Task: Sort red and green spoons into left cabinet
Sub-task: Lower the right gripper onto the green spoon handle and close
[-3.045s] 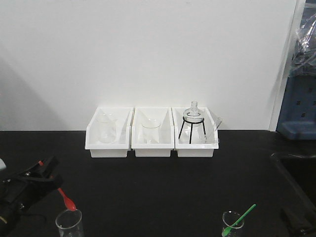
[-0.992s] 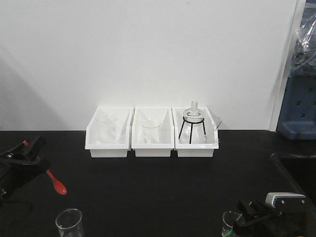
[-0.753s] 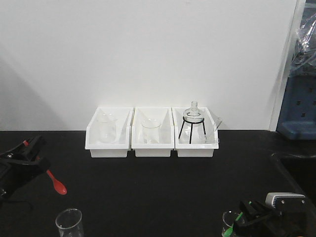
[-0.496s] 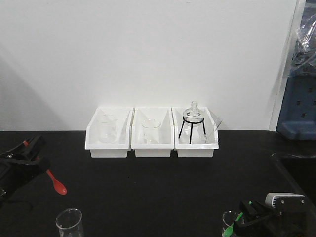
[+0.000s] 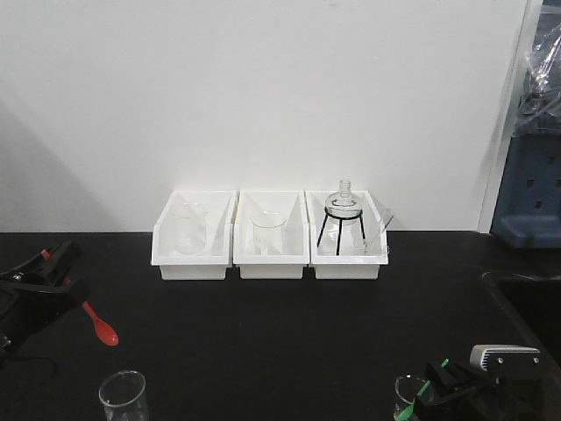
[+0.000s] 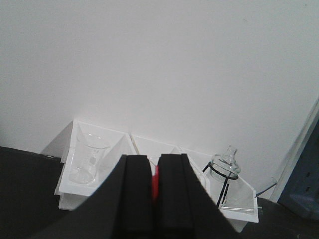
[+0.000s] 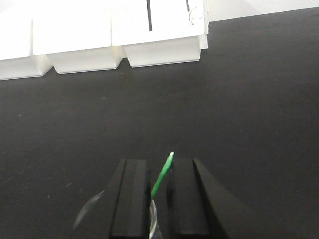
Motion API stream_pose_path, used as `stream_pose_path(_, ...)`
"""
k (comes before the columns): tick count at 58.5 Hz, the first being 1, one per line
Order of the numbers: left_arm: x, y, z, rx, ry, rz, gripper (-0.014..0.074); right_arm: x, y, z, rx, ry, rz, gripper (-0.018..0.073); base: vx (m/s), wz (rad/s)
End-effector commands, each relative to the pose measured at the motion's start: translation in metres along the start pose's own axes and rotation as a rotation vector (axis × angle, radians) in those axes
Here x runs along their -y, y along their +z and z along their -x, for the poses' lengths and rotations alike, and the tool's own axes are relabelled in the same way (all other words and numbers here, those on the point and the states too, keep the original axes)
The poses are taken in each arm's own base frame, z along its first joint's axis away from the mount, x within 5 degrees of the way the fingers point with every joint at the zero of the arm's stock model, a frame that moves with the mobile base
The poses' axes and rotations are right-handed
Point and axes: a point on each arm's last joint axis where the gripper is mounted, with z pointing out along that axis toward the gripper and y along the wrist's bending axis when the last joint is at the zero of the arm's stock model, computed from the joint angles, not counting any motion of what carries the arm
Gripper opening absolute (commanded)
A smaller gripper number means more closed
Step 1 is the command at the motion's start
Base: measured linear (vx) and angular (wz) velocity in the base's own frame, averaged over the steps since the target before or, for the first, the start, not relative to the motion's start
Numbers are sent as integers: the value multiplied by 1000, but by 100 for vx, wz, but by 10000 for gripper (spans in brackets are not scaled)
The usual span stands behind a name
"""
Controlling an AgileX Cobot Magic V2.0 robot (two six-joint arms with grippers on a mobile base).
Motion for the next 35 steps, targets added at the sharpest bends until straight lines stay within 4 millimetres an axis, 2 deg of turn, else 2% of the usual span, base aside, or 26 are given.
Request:
stream_pose_path(1,11,0,22,120,0,-58,-4,-4,-1,23,133,-7,26,170,0,0)
stream_pose_path(20,10,1,19,90,0,-42,-4,-4,-1,25,151,-10,31,-8,0,0)
stream_pose_path(35,9,1,19,81,7,-37,-4,-5,-2,29,198,-11,45,-6,0,0)
